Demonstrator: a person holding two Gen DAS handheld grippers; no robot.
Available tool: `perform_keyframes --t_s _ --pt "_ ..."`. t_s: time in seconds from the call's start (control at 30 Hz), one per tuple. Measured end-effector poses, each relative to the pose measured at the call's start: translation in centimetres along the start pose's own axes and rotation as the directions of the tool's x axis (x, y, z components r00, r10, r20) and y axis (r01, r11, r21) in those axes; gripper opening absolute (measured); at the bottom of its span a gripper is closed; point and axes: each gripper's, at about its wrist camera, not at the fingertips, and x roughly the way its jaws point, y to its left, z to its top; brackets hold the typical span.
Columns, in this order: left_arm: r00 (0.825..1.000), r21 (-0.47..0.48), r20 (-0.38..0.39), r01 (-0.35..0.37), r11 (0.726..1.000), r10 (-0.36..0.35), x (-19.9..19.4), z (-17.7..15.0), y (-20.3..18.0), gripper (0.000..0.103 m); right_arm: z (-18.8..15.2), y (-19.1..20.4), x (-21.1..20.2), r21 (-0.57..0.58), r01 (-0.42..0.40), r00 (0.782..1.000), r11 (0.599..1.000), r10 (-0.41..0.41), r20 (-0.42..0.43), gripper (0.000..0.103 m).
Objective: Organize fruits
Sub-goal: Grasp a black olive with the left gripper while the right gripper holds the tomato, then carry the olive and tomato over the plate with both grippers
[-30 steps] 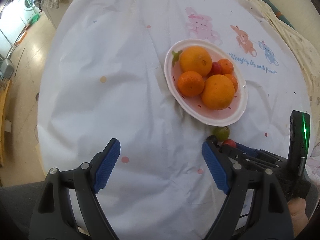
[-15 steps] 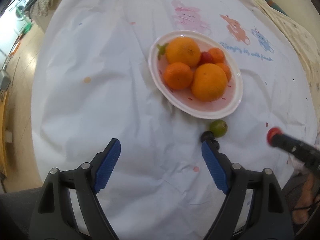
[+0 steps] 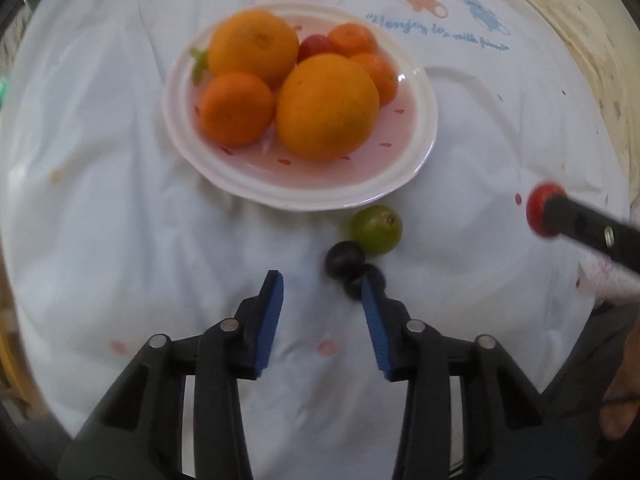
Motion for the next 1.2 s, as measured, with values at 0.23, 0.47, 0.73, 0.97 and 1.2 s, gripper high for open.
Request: perform_keyframes --t_s 0.23,0.47,0.73,0.97,1.2 --pt "0.999 -0.049 -0.010 0.051 0.998 -0.051 1.3 1.3 -0.5 0.034 -0.4 -0.3 0.3 0.003 -0.001 1.000 1.000 0.001 -0.024 0.035" --pt "0.993 -0.075 -0.048 0.101 0.992 -0.104 2.1 1.5 -0.3 0.030 -0.4 0.1 0.5 -0.005 0.009 1.000 1.000 -0.009 -0.024 0.035" --pt "0.996 -0.087 -0.045 0.075 0.993 -0.079 0.6 0.6 1.5 0.018 -0.4 0.1 0.5 -0.009 0.021 1.000 1.000 -0.022 -0.018 0.035" --pt "0.999 -0.081 0.002 0.054 0.995 -0.054 -1.9 -0.7 2.3 0.018 -0.5 0.4 0.3 -0.019 0.018 1.000 1.000 -0.018 -0.011 0.035" --pt "0.997 -0.078 0.051 -0.052 0.996 0.056 -4.4 -2.4 3.9 0.018 -0.5 0.6 0.0 -0.024 0.011 1.000 1.000 -0.012 -0.007 0.035"
